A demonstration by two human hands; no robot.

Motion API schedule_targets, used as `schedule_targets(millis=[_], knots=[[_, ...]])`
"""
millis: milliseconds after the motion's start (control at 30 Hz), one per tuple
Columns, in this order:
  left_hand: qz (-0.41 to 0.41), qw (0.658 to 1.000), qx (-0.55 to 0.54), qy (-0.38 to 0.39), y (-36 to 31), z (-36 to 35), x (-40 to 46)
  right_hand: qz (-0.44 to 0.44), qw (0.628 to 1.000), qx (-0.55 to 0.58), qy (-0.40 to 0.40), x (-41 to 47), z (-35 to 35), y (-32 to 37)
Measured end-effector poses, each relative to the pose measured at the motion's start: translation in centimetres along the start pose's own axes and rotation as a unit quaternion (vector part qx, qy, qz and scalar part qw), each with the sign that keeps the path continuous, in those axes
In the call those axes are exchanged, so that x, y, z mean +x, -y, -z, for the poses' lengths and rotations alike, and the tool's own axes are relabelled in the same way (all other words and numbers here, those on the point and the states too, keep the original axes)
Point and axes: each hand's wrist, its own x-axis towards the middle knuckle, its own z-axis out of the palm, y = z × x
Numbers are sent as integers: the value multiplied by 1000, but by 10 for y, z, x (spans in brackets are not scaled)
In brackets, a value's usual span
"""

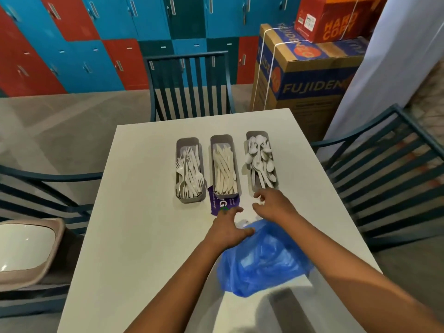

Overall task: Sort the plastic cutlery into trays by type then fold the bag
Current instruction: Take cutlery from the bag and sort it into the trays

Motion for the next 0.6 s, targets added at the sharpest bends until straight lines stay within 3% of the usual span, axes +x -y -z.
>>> schedule_targets(millis=[167, 267, 333, 533, 600], knots=[[49, 978, 193, 67, 8, -18, -8, -18, 993, -111, 36, -21, 11, -33], [50, 987, 150, 24, 14, -21, -7, -33, 973, -197, 115, -29, 12, -51], [51, 992, 110, -26, 15, -16, -6, -57, 966, -224, 115, -32, 10, -58], [53, 980, 98, -163, 8, 5, -13, -137, 990, -39, 6, -35, 18, -68], [17, 970, 129, -203, 3, 8, -16, -132, 989, 63, -5, -33, 19, -65]])
